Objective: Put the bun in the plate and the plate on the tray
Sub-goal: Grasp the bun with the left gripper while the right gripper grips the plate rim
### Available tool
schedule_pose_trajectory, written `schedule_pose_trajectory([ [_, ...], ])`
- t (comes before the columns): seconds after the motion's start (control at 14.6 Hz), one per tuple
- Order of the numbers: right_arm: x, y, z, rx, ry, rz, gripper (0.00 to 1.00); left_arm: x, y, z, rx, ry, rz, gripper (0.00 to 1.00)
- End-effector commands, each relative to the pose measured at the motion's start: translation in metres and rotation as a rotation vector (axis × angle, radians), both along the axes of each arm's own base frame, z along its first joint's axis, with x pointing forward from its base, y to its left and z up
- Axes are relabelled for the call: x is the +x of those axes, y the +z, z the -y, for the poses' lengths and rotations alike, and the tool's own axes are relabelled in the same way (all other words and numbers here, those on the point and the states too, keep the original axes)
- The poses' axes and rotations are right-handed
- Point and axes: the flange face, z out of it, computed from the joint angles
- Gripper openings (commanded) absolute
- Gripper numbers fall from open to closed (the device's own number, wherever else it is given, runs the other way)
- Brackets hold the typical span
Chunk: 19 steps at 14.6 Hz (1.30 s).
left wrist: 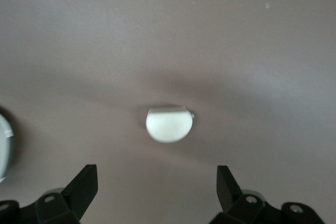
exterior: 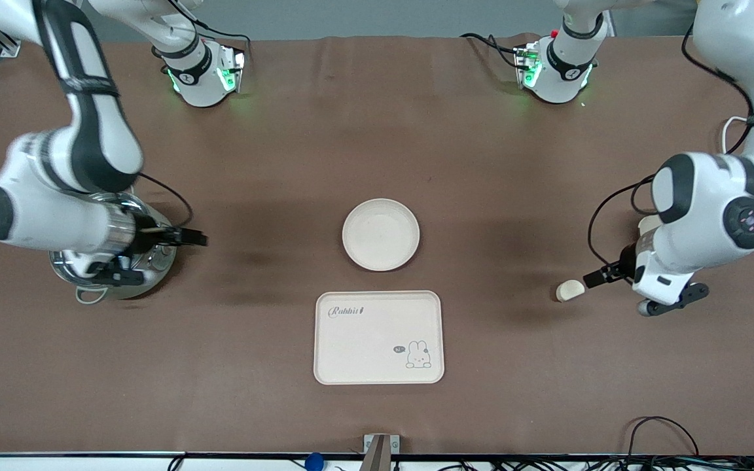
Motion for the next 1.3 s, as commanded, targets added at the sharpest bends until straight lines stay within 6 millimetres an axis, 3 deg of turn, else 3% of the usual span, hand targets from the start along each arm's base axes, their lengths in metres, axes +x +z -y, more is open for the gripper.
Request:
schedule_pose_trajectory([
  [0.0, -0.037, -0.035, -0.057, 0.026, -0.051, 0.06, 1.0, 0.009, -0.042, 0.006, 0.009, 0.033, 0.015, 1.0],
  [0.14, -0.057, -0.065, -0.109, 0.028, -0.063, 0.106, 1.0, 0.009, -0.069, 0.008, 0.001, 0.044, 0.008, 1.0],
  [0.48, -0.091, -0.112, -0.194, 0.037, -0.075, 0.12, 1.0, 0.004, -0.112, 0.01, -0.007, 0.044, -0.041, 0.99],
  [0.62, -0.097, -0.127, -0.211, 0.024, -0.093, 0.151, 1.0, 0.005, -0.118, 0.008, -0.008, 0.046, -0.033, 0.93],
  [0.82, -0.113, -0.158, -0.249, 0.001, -0.142, 0.189, 1.0, 0.005, -0.123, 0.008, -0.011, 0.048, -0.036, 0.71],
  [1.03, -0.118, -0.162, -0.255, -0.001, -0.134, 0.193, 1.0, 0.006, -0.124, 0.007, -0.011, 0.053, -0.037, 0.49],
  [1.23, -0.122, -0.167, -0.264, -0.009, -0.184, 0.166, 1.0, 0.005, -0.106, 0.023, -0.015, 0.092, -0.039, 0.48],
])
